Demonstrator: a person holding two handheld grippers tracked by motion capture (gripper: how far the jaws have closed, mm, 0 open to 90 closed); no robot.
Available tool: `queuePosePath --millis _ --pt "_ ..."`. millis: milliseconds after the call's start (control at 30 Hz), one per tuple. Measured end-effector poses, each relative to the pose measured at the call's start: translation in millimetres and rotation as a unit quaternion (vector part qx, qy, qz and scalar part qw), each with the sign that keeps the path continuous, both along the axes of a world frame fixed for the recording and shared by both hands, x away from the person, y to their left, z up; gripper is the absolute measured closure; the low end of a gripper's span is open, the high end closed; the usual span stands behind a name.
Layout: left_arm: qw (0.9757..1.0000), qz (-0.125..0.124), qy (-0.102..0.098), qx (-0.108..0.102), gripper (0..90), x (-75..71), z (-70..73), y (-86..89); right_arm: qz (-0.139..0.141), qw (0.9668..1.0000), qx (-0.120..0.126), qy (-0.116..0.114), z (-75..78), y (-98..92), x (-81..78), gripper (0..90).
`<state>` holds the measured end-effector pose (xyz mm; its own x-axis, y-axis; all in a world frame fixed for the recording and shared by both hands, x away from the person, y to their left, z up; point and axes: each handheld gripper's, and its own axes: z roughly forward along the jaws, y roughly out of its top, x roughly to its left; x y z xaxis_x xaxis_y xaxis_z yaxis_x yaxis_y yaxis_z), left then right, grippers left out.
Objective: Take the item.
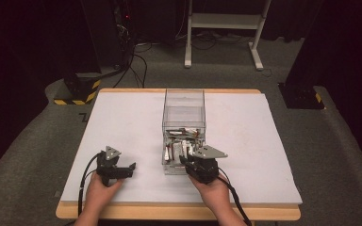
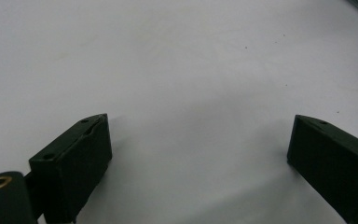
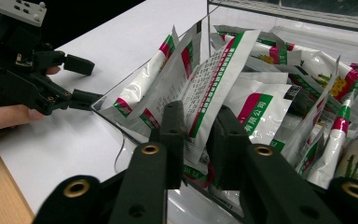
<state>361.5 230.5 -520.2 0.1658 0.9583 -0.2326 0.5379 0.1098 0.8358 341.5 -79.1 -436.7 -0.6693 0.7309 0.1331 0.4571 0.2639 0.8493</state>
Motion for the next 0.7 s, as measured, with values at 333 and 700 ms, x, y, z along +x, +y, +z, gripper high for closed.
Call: queuePosePath --millis 333,700 --pt "1.0 0.0 0.0 0.0 6.7 0.0 0.0 0.0 0.007 0.9998 0.02 -0.006 3.5 -3.0 -3.0 87.6" --pt "1.0 0.0 0.0 0.0 6.7 0.0 0.0 -0.1 -0.001 0.9992 0.028 -0.028 9.9 -7.1 -6.8 87.8"
